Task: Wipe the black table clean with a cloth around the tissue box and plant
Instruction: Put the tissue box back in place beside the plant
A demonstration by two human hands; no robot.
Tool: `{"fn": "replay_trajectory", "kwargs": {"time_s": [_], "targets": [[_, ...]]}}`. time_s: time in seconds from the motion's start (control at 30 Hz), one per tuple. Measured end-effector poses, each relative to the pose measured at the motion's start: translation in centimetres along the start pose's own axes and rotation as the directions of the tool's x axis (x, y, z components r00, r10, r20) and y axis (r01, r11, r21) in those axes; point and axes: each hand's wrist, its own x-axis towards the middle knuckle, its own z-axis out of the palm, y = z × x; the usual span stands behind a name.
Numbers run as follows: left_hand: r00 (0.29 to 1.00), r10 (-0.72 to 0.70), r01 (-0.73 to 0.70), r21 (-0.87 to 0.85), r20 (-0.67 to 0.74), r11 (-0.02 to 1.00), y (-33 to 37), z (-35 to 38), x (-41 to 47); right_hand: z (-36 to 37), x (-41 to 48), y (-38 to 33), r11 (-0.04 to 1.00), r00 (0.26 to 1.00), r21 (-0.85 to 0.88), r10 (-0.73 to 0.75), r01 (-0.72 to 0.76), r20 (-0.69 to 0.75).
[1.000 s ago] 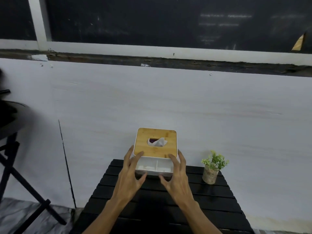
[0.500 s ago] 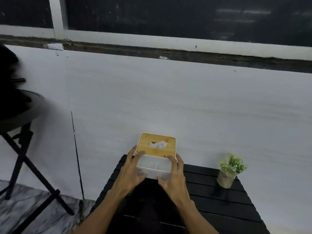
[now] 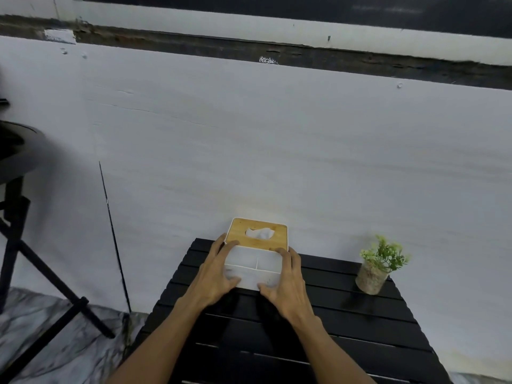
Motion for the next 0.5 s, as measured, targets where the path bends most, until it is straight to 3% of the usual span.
{"fn": "replay_trajectory", "kwargs": {"time_s": [0.5], "targets": [[0.998,-0.062,0.061,0.038,0.016,0.997,0.3,0.4,0.8,0.2,1.2,0.3,0.999,0.998,-0.01,0.047,-0.047,0.028]]}}
